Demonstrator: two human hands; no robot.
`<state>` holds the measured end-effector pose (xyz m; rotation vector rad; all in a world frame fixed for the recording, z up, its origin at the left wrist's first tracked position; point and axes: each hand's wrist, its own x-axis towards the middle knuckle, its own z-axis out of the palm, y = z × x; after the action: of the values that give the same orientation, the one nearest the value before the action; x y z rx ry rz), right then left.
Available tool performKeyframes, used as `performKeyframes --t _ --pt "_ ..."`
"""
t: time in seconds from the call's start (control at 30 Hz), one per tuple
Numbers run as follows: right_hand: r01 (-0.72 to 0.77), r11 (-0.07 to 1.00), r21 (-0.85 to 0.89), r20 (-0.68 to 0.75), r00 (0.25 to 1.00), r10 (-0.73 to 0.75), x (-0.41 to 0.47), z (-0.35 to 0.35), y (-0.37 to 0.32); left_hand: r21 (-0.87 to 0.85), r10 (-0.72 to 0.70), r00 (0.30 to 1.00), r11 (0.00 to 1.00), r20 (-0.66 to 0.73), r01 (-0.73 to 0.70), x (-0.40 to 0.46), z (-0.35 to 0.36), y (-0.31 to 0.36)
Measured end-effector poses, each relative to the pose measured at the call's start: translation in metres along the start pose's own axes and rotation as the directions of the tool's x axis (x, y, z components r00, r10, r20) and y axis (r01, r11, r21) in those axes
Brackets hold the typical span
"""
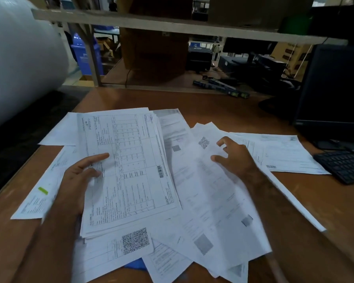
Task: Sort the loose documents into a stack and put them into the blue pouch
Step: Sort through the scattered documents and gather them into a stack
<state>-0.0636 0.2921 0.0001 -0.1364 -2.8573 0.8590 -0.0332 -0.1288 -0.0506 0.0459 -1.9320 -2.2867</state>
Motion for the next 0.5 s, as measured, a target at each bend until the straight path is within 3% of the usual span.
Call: performKeyframes --t 0.07,0.1,0.2,0.27,0.4,0.5 --pt "0.018 1.000 -0.024 -0.093 0.995 -0.020 -0.002 -0.007 0.001 -0.005 -0.008 1.000 1.000 0.007 0.008 0.002 -0.001 -0.002" --pt "0.034 0.998 0.047 -0.149 0.988 -0.027 -0.005 -0.011 -0.001 -0.013 -0.011 1.000 1.000 0.014 0.011 0.002 -0.002 -0.002" --pt "0.143 0.892 0.428 -0.285 0.958 -0.016 -0.011 -0.027 -0.005 -0.007 0.003 1.000 1.000 0.014 -0.003 -0.003 0.002 0.002" --pt "0.190 0.783 0.592 -0.304 0.953 -0.001 -0.007 -0.033 -0.003 0.003 0.023 1.000 1.000 0.010 -0.023 -0.005 0.005 0.004" --pt "0.064 0.474 0.878 -0.102 0.993 0.055 -0.002 -0.029 -0.015 -0.003 -0.004 1.000 1.000 0.014 0.004 -0.006 0.007 0.005" --pt "0.039 0.565 0.824 0.032 0.993 -0.115 -0.005 -0.009 -0.029 0.031 -0.007 0.999 1.000 0.036 0.006 -0.009 0.009 0.008"
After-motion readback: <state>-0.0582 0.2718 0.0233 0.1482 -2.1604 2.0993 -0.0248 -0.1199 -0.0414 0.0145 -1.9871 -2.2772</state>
